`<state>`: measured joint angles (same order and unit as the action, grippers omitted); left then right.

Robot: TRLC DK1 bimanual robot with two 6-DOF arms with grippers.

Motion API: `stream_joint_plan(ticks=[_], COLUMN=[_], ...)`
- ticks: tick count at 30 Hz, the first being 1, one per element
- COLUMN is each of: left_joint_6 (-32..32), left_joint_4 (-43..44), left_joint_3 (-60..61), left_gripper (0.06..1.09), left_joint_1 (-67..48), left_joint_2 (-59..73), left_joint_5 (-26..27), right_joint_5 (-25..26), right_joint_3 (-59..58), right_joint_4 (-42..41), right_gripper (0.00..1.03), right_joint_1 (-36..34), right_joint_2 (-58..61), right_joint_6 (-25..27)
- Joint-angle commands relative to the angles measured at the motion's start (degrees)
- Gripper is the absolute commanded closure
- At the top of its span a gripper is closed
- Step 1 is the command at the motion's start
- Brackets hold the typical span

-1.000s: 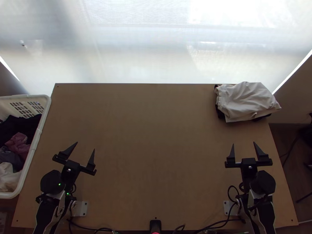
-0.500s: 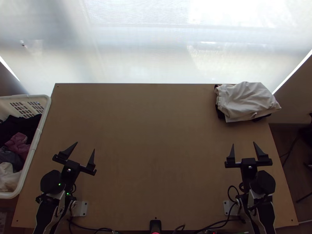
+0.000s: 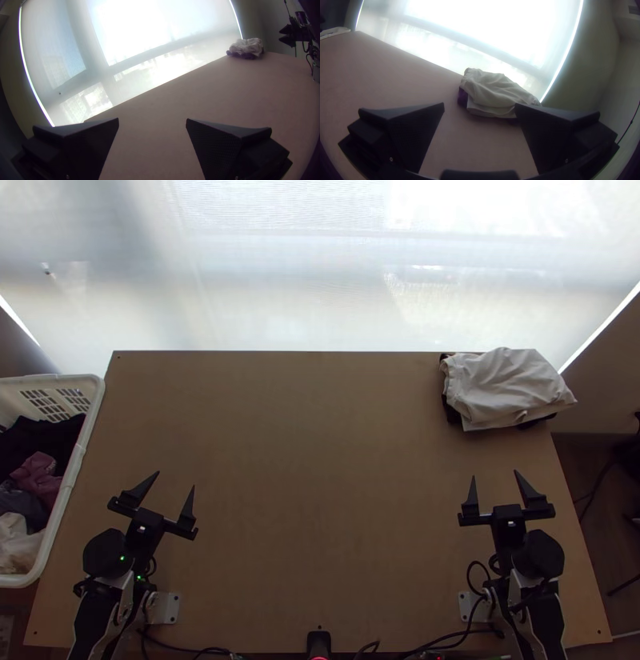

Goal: Fold the t-shirt

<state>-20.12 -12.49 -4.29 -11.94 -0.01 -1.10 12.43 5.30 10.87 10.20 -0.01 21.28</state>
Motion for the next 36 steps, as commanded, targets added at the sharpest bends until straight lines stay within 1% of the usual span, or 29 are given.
stream_joint_plan(ticks=[1,3,5,12,15,17,20,23,26,28,30,31,34,36], left_joint_6=[1.93,1.93,1.93,2.10,0.34,-0.27,0.43,4.65,5.71,6.76,7.20,7.90,11.86,15.37], left_joint_4=[-0.08,-0.08,-0.08,0.01,-0.34,-0.25,1.68,5.11,7.39,10.29,12.67,13.11,14.16,13.28], left_joint_3=[-0.01,-0.01,-0.01,-0.01,-0.01,-0.01,-0.01,-0.01,-0.28,-0.45,-1.68,-2.91,-7.39,-12.14], left_gripper=[0.10,0.10,0.10,0.10,0.10,0.10,0.10,0.10,0.10,0.10,0.11,0.11,0.11,0.11], left_joint_1=[-1.68,-1.94,-2.03,-4.75,-7.39,-5.02,-2.56,2.54,6.32,11.59,18.62,22.23,35.94,47.80], left_joint_2=[0.01,0.01,-0.08,-0.08,-0.08,-0.08,-0.16,-0.16,-0.16,-0.08,0.54,1.59,8.45,12.49], left_joint_5=[1.89,1.89,1.89,2.07,2.25,2.25,1.81,1.81,1.81,1.81,1.81,1.81,1.81,3.30], right_joint_5=[-0.12,-1.00,-1.09,-1.18,-1.26,-1.26,-1.26,0.58,5.59,5.86,5.94,6.21,6.30,6.38], right_joint_3=[0.06,-0.03,-0.03,-0.03,0.06,-0.03,-0.03,-0.03,0.06,0.15,0.50,1.03,5.25,11.05], right_joint_4=[0.02,0.29,0.29,0.29,0.46,0.55,0.46,-0.41,-2.96,-6.39,-11.49,-13.16,-16.32,-16.15], right_gripper=[0.05,0.05,0.05,0.05,0.04,0.05,0.05,0.05,0.05,0.05,0.05,0.05,0.05,0.05], right_joint_1=[0.09,1.23,2.46,3.43,4.04,4.31,7.56,7.91,7.38,5.89,5.54,5.01,3.43,2.20], right_joint_2=[0.01,0.01,0.01,0.01,0.01,0.01,0.01,2.74,7.66,8.54,9.68,11.26,20.14,27.26], right_joint_6=[-0.10,-2.12,-2.21,-2.47,-2.82,-3.08,-2.82,-0.97,-0.62,0.96,3.86,4.47,4.12,2.36])
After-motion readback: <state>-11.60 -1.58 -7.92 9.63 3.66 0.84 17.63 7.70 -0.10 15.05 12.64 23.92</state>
